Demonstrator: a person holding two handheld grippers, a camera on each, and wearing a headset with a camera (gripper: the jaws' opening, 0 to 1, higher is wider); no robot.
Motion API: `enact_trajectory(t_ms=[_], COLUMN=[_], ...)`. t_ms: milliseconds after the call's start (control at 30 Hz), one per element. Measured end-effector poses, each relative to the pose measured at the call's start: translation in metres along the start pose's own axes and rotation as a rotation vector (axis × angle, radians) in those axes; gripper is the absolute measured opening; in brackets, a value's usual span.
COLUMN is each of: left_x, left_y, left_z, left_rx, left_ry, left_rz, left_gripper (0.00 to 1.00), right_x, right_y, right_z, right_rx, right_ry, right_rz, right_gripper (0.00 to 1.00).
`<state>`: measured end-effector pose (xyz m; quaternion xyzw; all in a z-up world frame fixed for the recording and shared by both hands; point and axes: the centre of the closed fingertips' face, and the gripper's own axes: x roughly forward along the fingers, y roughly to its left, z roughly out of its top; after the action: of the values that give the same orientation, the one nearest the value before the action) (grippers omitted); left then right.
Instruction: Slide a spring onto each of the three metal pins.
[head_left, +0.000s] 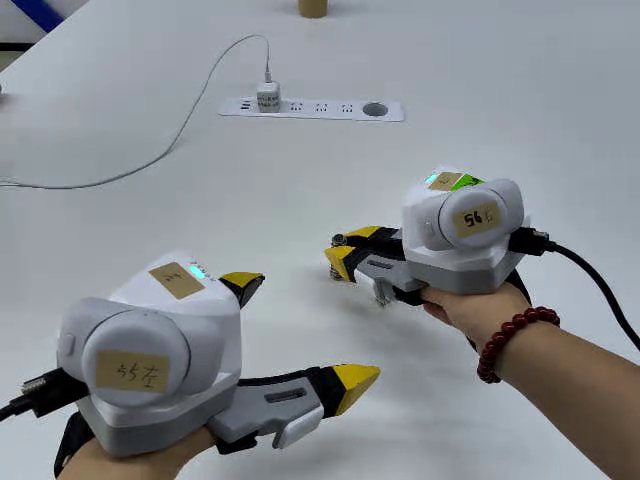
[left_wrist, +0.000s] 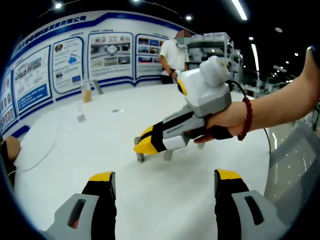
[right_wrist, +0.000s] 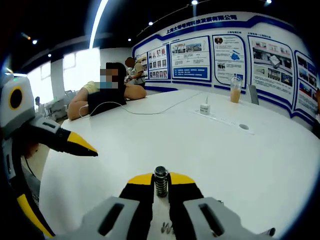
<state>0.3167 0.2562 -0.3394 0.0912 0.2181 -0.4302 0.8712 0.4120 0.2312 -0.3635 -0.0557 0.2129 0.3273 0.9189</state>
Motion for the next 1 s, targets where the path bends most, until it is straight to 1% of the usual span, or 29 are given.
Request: enact_trajectory(t_ms=[67,300,400,533,667,733,800,867,1000], left_x=[0.000,0.000,0.000,0.000,0.000,-0.001,-0.001,-0.001,0.000], left_y=[0.000,0.001,0.001,0.002,0.003,0.004,0.004,0.004,0.004], left_z=[0.000,-0.001,-0.001,0.000,0.002,0.003,0.004,0.006,0.009], left_rx=[-0.001,0.006,0.007,0.014,0.016,0.020,0.025,0.032,0.057], left_ry=[0.000,0.002,0.002,0.003,-0.003,-0.005,-0.007,-0.011,-0.012], left_rz=[0.001,0.003,0.003,0.010,0.016,0.020,0.022,0.025,0.022], left_gripper=[0.82,0.81,0.81,0.80,0.80,0.79,0.78,0.77,0.74], right_x=[0.000,-0.001,-0.003,-0.008,-0.016,-0.021,-0.025,-0.031,-0.046], right_y=[0.001,0.002,0.003,0.006,0.005,0.005,0.005,0.003,-0.003], right_z=[0.001,0.000,0.001,0.006,0.013,0.015,0.017,0.018,0.022], right_rx=[0.009,0.007,0.012,-0.002,0.012,0.023,0.020,0.031,0.036], right_ry=[-0.005,0.001,-0.002,-0.007,-0.020,-0.022,-0.027,-0.017,-0.025], right_rz=[0.000,0.003,0.009,0.013,0.015,0.016,0.014,0.007,-0.010], right_gripper=[0.12,0.12,0.18,0.20,0.23,0.26,0.26,0.29,0.31])
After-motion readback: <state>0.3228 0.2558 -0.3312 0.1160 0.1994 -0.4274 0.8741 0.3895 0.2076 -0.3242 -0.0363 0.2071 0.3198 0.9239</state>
